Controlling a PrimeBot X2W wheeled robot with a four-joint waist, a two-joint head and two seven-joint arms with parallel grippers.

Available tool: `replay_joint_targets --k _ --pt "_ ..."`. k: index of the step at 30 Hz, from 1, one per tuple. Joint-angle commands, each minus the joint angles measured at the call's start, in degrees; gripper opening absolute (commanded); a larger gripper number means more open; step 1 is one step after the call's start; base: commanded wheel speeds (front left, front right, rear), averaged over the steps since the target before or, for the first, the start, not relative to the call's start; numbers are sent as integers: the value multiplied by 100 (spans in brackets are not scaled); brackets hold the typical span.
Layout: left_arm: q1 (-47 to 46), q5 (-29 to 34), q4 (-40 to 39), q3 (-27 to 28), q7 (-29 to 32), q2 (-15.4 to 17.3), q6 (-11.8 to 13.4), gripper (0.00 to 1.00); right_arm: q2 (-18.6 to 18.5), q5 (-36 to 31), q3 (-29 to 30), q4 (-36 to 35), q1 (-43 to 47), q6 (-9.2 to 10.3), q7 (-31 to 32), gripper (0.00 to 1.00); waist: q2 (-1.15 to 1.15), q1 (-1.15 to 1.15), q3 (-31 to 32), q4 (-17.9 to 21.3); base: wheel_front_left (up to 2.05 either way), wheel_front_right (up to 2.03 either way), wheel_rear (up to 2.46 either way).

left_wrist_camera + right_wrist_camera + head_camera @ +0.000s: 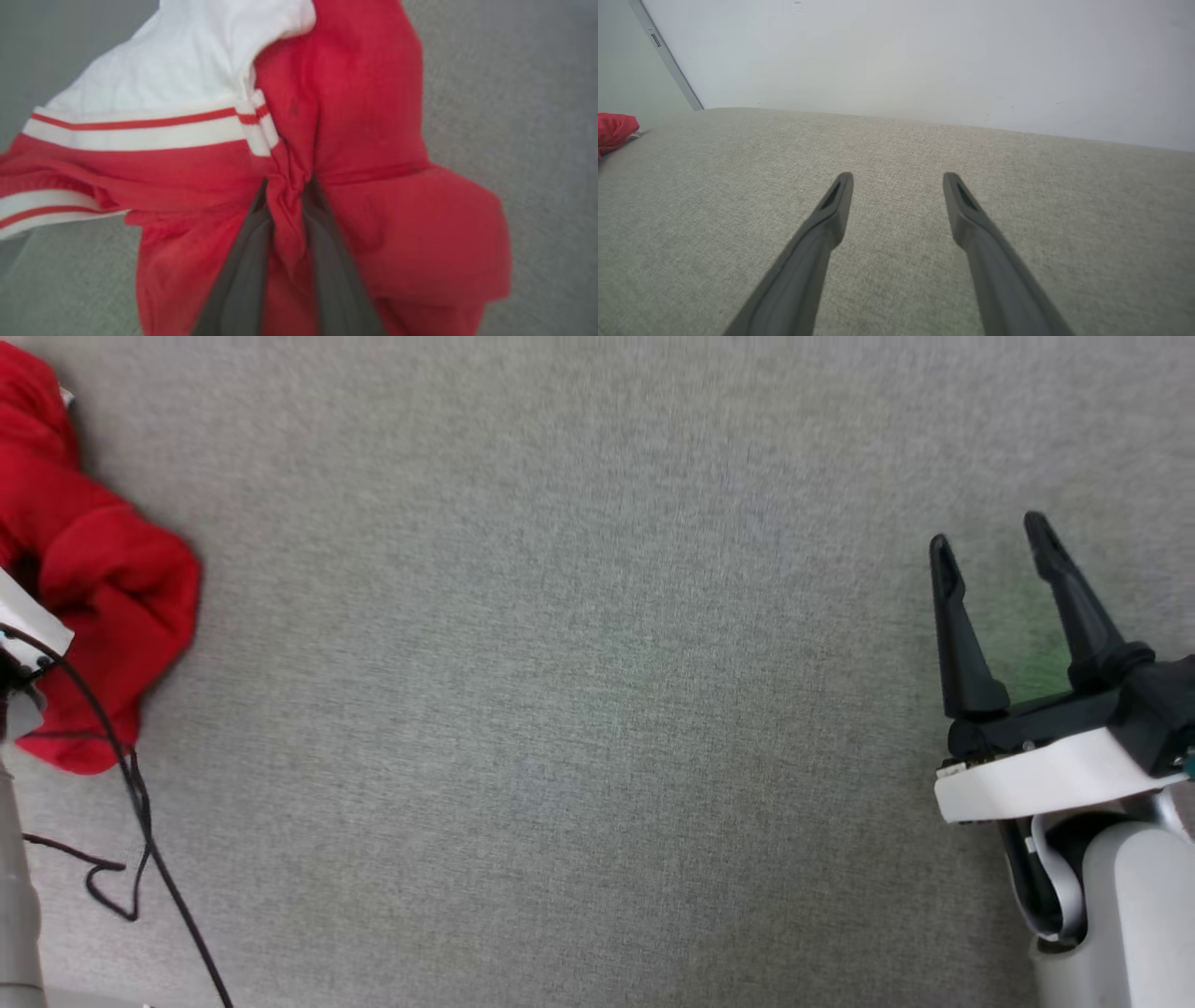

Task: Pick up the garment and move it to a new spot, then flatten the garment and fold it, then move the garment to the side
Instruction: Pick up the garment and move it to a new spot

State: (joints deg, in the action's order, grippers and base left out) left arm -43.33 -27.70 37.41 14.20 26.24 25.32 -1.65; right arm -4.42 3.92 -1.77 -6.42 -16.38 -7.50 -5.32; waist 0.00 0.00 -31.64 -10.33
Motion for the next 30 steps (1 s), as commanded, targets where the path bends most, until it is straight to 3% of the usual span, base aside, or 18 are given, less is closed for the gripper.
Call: replay_joint_targets --k 1,7,16,23,30 --pt "52 31 -37 7 -91 5 16 0 23 0 3 13 54 2 -52 100 0 0 243 -6 0 0 0" --pt "354 298 -354 -63 -1341 -154 17 0 111 89 87 247 292 3 -180 100 0 0 909 39 0 0 0" --pt "887 727 -1003 -392 -2405 -345 35 0 157 354 259 488 768 3 -294 100 0 0 1737 361 0 0 0" --pt "1373 893 -1768 -781 -2532 -635 -24 0 158 539 279 606 1031 3 -292 100 0 0 2204 926 0 0 0" --pt "2068 938 -2586 -1268 -2248 -993 -112 0 155 648 199 678 1258 3 -232 100 0 0 2551 1665 0 0 0"
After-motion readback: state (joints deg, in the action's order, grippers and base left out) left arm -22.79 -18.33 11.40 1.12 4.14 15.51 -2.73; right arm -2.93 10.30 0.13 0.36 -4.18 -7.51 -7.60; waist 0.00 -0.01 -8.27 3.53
